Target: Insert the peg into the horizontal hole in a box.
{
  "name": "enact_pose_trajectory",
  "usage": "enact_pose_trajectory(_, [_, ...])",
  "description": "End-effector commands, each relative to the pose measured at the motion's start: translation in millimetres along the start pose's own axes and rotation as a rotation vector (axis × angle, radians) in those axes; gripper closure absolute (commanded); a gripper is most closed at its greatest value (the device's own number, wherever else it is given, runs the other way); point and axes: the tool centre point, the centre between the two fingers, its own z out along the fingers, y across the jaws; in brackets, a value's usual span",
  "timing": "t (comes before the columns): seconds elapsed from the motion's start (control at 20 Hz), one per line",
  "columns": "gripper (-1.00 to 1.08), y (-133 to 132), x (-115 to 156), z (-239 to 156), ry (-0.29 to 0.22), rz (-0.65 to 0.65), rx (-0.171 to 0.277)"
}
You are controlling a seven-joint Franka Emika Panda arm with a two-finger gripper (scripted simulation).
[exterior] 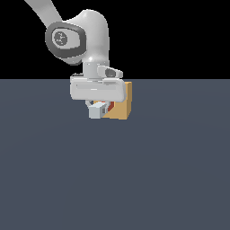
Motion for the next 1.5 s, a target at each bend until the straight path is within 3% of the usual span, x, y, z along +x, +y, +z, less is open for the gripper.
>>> enact_pose_trajectory(0.0, [1.08,1.3,1.1,-1.5,0.001,0.002,-0.002])
enact_pose_trajectory(0.85, [1.08,2.3,1.6,-0.8,0.001,-0.002,-0.001])
enact_pose_trajectory(1.45, [1.08,1.4,74.2,-1.9,0.003,-0.002,-0.003])
